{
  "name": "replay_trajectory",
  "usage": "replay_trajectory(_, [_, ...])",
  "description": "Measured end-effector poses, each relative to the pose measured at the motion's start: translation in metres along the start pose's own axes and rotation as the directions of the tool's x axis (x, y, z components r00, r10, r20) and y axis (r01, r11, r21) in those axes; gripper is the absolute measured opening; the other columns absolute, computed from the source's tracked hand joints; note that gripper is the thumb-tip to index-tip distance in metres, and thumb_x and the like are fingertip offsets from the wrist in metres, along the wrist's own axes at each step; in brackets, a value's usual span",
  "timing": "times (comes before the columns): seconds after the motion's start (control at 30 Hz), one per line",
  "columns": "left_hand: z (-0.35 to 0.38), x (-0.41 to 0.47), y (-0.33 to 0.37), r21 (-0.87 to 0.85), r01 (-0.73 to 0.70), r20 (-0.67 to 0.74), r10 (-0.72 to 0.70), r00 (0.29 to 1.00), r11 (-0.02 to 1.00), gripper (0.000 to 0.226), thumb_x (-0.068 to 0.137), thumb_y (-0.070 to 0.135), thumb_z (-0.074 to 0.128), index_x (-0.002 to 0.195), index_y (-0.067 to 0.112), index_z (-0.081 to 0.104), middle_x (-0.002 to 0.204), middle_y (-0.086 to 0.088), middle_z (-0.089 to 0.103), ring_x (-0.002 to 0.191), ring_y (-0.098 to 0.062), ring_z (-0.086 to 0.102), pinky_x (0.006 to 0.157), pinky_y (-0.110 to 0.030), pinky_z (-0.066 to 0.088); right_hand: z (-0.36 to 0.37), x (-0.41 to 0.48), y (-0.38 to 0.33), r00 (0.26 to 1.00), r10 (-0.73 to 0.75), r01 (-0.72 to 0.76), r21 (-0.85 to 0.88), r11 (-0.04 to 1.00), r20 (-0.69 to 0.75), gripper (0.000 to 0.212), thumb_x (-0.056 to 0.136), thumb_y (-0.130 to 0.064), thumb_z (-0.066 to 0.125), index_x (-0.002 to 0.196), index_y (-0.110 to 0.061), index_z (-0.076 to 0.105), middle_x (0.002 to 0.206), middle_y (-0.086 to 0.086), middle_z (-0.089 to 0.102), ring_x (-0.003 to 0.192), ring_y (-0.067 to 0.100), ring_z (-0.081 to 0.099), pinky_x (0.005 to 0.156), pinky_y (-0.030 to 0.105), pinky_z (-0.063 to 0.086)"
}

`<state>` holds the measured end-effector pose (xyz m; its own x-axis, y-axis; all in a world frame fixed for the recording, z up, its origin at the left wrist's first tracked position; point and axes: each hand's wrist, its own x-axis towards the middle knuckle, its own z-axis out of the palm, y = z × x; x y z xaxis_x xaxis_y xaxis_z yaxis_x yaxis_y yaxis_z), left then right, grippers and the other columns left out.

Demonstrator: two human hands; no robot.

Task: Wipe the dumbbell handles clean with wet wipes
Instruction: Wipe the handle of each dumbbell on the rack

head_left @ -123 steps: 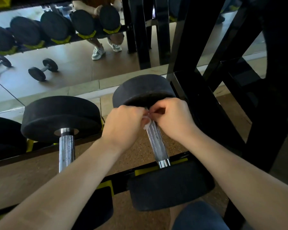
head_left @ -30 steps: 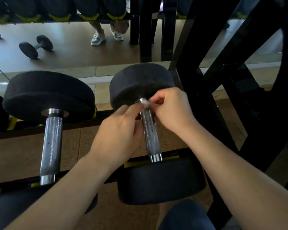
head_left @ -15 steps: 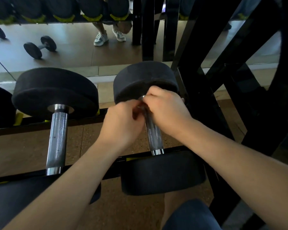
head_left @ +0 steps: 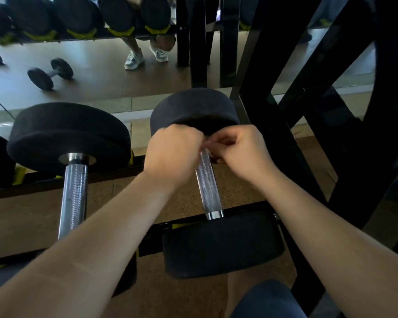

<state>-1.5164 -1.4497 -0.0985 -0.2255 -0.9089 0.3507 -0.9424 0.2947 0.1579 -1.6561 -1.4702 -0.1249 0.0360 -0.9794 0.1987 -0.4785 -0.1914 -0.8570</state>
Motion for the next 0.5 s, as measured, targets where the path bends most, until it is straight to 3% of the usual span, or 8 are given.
replay_trajectory(0.07, [0.003,-0.009,-0.008,-0.362,0.228,-0.002,-0.245,0.969,0.904,0.009,0.09,0.029,0.066,0.092,0.027,0.075,0.087,0.007,0.073,0.079,-0.012,0.067,0.073,-0.034,0.056,0.0,-0.002,-0.006,0.994,-0.095,0.101,-0.126,0.987,0.054,0.006,0.083,-0.019,0.074,0.089,-0.021,0.076,0.085,-0.009,0.072,0.078,0.004,0.067,0.075,0.029,0.057])
replay_trajectory(0.13, [0.007,-0.013,-0.012,-0.61,0.388,0.089,-0.426,0.9,0.691,0.008,0.083,0.028,0.076,0.075,0.029,0.072,0.074,0.008,0.072,0.07,-0.009,0.069,0.072,-0.037,0.059,-0.001,-0.004,-0.013,0.982,-0.163,0.182,-0.249,0.951,0.096,0.011,0.086,-0.02,0.07,0.095,-0.02,0.076,0.09,-0.009,0.072,0.082,0.002,0.064,0.078,0.022,0.054])
replay_trajectory(0.23, [0.007,-0.025,-0.01,-0.565,0.408,0.188,-0.37,0.91,0.717,0.02,0.08,0.029,0.078,0.065,0.023,0.066,0.06,0.004,0.069,0.062,-0.014,0.069,0.066,-0.041,0.06,-0.01,-0.012,-0.018,0.961,-0.167,0.234,-0.331,0.914,0.22,0.009,0.086,-0.017,0.07,0.092,-0.022,0.076,0.082,-0.013,0.068,0.077,0.001,0.063,0.071,0.019,0.051])
replay_trajectory(0.37, [0.002,-0.049,0.0,-0.521,0.467,0.43,-0.253,0.867,0.714,0.023,0.08,0.023,0.078,0.065,0.019,0.061,0.056,0.0,0.068,0.054,-0.013,0.068,0.064,-0.042,0.06,-0.024,-0.034,-0.015,0.901,-0.054,0.207,-0.318,0.925,0.43,0.02,0.081,-0.018,0.076,0.075,-0.035,0.068,0.067,-0.02,0.061,0.069,-0.009,0.058,0.06,0.01,0.043])
replay_trajectory(0.43, [0.006,-0.046,0.0,-0.492,0.409,0.385,-0.229,0.894,0.769,0.023,0.08,0.025,0.077,0.066,0.02,0.059,0.058,0.002,0.068,0.06,-0.013,0.068,0.067,-0.04,0.059,-0.021,-0.033,-0.015,0.92,-0.072,0.193,-0.285,0.939,0.385,0.019,0.079,-0.016,0.077,0.074,-0.032,0.068,0.068,-0.017,0.063,0.069,-0.006,0.059,0.061,0.01,0.046])
replay_trajectory(0.5, [0.007,-0.038,-0.004,-0.515,0.348,0.252,-0.249,0.935,0.784,0.023,0.081,0.026,0.075,0.067,0.023,0.058,0.061,0.004,0.066,0.064,-0.015,0.067,0.068,-0.041,0.058,-0.017,-0.025,-0.015,0.952,-0.097,0.18,-0.274,0.945,0.291,0.013,0.08,-0.016,0.076,0.077,-0.027,0.07,0.07,-0.013,0.064,0.068,-0.001,0.06,0.063,0.013,0.048])
